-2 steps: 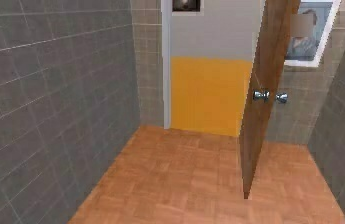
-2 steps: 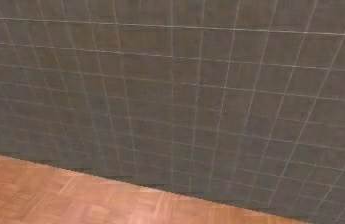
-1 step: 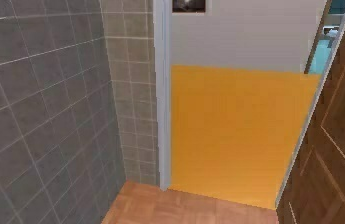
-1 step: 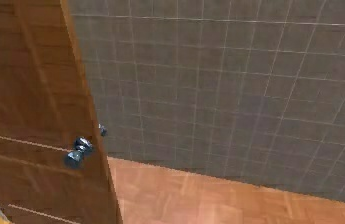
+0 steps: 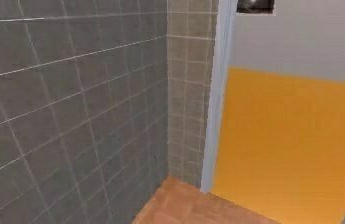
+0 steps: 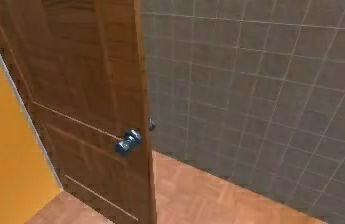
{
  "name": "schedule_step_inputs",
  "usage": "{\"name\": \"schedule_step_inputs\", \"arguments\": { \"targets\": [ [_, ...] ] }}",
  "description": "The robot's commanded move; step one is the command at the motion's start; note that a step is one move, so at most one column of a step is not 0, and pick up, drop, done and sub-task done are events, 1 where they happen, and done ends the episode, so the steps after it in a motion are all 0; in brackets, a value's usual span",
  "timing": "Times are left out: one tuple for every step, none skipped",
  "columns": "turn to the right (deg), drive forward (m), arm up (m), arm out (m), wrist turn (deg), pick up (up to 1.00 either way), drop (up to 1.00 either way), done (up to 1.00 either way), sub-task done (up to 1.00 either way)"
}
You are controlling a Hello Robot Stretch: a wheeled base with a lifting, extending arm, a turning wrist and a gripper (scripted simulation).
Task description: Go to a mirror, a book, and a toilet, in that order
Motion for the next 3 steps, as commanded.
{"name": "schedule_step_inputs", "arguments": {
  "targets": [
    [0.0, 0.05, 0.00, 0.00, 0.0, 0.00, 0.00, 0.00, 0.00],
    [27.0, 0.00, 0.00, 0.00, 0.0, 0.00, 0.00, 0.00, 0.00],
    [0.0, 1.00, 0.00, 0.00, 0.0, 0.00, 0.00, 0.00, 0.00]
  ]
}}
